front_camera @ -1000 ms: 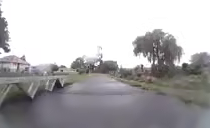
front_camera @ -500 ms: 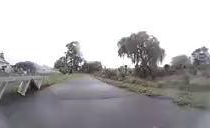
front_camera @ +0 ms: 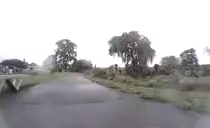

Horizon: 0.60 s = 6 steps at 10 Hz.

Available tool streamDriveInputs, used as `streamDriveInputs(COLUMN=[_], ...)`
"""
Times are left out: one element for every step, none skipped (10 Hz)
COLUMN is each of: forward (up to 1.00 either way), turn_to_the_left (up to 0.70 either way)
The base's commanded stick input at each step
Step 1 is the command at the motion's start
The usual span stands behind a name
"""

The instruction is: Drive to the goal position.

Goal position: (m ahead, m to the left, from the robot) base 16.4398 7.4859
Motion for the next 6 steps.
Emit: streamDriveInputs(forward=[0.85,0.85,0.85,0.85,0.85,0.85], turn_to_the_left=[0.00,0.00,0.00,0.34,0.34,0.34])
